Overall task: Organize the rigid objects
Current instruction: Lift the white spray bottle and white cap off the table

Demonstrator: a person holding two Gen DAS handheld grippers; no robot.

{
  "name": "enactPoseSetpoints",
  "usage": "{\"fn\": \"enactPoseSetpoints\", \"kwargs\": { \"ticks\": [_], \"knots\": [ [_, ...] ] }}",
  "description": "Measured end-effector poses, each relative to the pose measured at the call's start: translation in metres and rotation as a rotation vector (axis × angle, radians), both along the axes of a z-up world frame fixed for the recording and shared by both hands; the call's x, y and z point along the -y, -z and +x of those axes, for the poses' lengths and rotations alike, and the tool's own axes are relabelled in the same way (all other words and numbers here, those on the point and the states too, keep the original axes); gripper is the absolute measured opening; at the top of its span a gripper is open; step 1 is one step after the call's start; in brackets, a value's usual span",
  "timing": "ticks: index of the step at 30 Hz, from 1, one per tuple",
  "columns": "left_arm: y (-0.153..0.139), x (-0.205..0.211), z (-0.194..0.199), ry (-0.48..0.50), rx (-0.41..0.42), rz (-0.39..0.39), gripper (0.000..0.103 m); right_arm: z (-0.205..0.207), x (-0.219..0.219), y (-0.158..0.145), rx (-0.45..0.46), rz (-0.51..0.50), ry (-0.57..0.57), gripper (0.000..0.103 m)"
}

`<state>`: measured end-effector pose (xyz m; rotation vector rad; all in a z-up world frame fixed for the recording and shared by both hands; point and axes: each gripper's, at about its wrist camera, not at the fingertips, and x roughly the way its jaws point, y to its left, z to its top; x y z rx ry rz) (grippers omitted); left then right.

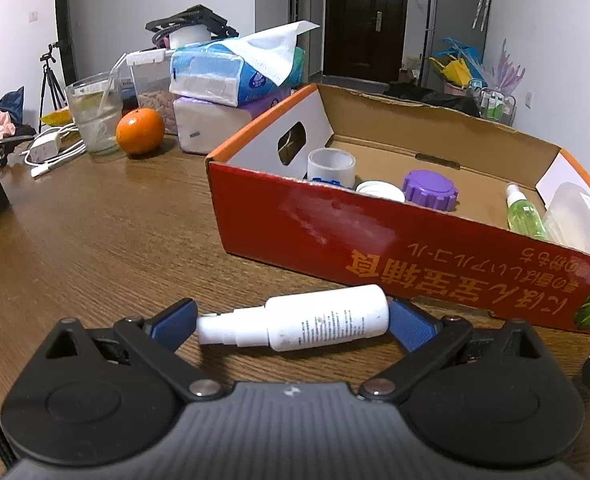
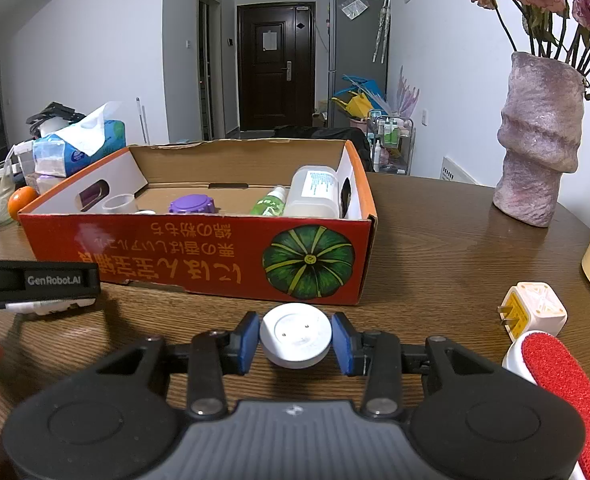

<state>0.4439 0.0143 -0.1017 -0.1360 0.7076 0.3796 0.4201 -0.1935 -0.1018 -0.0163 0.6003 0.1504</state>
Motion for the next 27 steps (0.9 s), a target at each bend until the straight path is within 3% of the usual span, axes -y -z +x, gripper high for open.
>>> {"fn": "enactPoseSetpoints", "kwargs": {
  "ticks": [14, 27],
  "knots": [
    [0.0, 0.0, -0.004, 0.032, 0.012, 0.004, 0.1, -0.001, 0.0, -0.001, 0.002, 0.001, 0.0, 0.038],
    [-0.026, 0.013, -0.042, 0.122, 0.146, 0.087, 0.1, -0.013, -0.005, -0.01, 0.046, -0.001, -0.008, 0.038]
  ]
}}
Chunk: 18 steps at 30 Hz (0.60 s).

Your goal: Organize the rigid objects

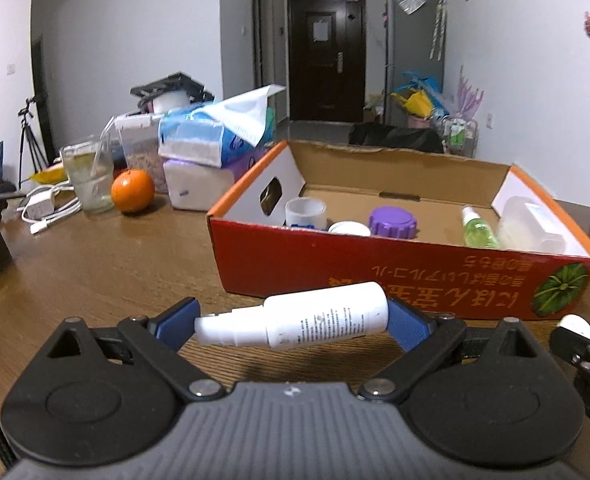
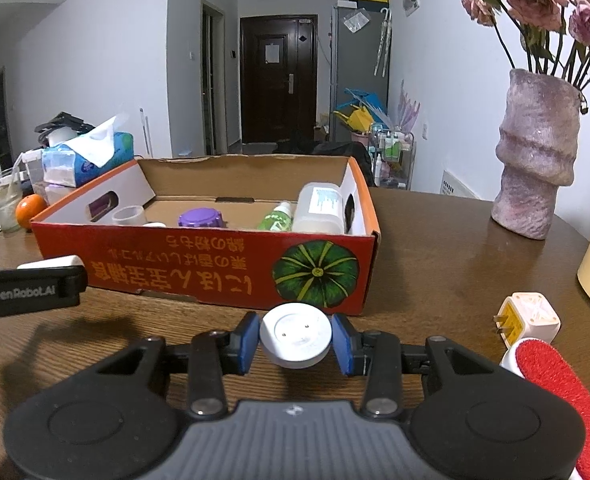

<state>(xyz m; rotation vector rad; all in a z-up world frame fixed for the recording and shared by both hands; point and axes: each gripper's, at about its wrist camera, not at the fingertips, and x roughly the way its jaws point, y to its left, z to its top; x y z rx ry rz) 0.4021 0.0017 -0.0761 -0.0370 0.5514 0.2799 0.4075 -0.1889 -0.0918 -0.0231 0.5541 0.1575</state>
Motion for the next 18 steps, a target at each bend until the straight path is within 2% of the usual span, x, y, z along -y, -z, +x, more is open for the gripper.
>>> {"fn": "enactPoseSetpoints", "kwargs": {
  "ticks": [9, 18],
  "knots": [
    [-0.017, -0.001, -0.021, 0.051, 0.059, 0.015, 0.1, -0.017, -0.005, -0.015, 0.045, 0.026, -0.005, 0.039],
    [-0.035, -0.001, -0.025, 0.085, 0.116, 0.023, 0.1, -0.022, -0.011, -0.034, 0.09, 0.069, 0.003, 0.039]
  ]
}}
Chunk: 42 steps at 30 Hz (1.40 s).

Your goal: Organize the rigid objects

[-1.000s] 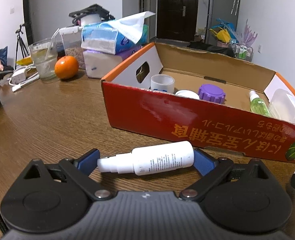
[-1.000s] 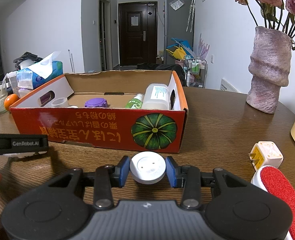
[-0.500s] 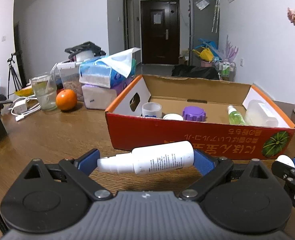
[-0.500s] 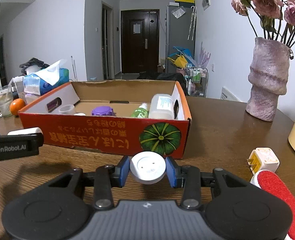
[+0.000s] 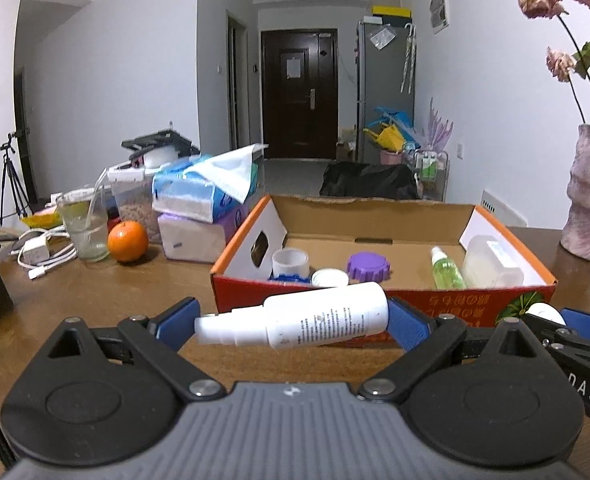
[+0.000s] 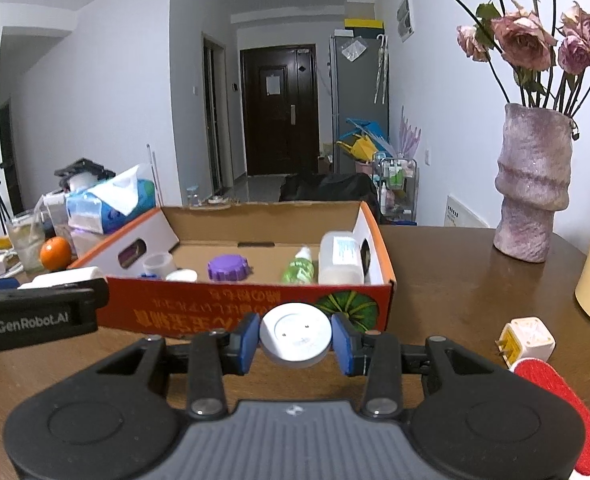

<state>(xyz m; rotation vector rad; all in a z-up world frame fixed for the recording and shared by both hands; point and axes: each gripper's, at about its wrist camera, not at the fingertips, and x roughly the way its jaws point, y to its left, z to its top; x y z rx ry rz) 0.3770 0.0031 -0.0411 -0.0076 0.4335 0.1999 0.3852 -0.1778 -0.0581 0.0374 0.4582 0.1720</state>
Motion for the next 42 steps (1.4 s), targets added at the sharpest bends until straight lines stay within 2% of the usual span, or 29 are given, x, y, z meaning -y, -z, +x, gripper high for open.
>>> {"fn": "enactPoseSetpoints", "kwargs": {
  "ticks": [18, 42],
  "knots": [
    [-0.011, -0.007, 0.034, 0.014, 0.043, 0.011, 0.1, 0.033, -0.01, -0.017, 0.053, 0.032, 0.052, 0.039],
    [-0.007, 0.005, 0.091, -0.047, 0.074, 0.109, 0.1, 0.095, -0.025, -0.017, 0.068, 0.0, 0.064, 0.039]
  ]
}}
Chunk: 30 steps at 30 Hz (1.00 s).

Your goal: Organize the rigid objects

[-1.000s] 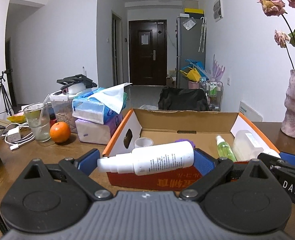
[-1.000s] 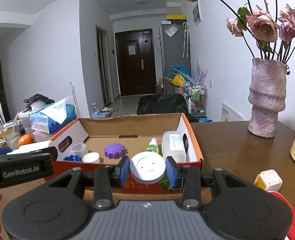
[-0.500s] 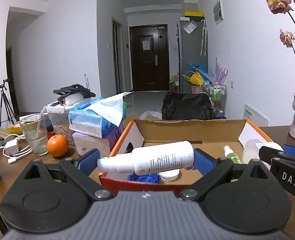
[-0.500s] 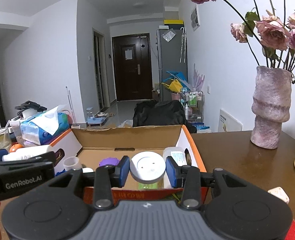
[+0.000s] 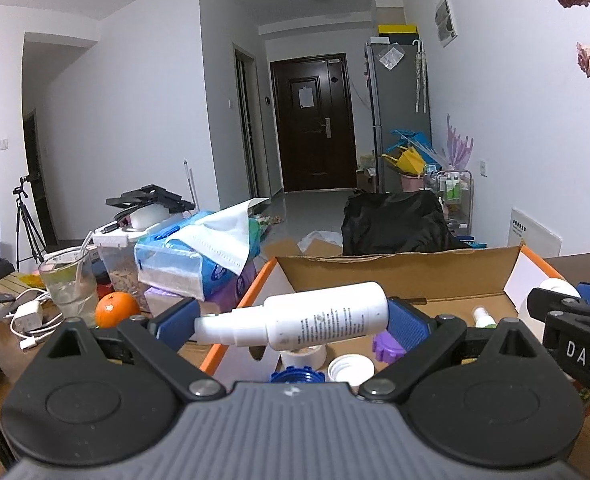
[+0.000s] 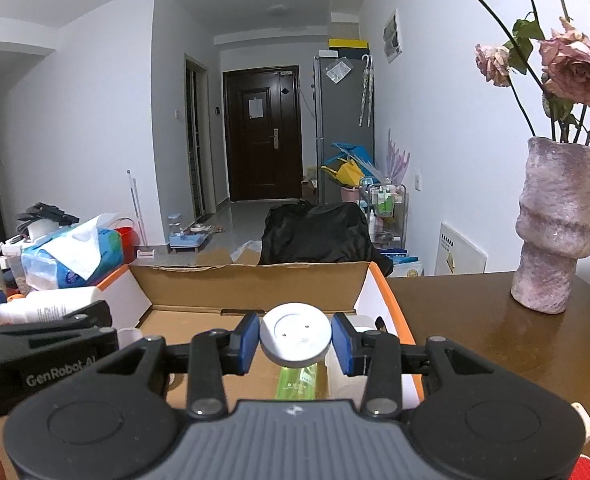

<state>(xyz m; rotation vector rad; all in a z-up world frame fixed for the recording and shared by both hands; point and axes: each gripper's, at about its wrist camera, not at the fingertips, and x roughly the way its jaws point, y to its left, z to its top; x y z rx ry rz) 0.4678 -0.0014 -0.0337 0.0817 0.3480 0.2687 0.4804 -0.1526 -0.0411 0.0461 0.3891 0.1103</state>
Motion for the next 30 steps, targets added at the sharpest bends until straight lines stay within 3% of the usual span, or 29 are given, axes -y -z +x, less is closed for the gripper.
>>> {"fn": "enactPoseSetpoints", "kwargs": {
  "ticks": [30],
  "knots": [
    [0.015, -0.008, 0.065, 0.011, -0.041, -0.025, 0.1, 0.059, -0.003, 0.015, -0.035, -0.019, -0.004, 0.039]
  ]
}}
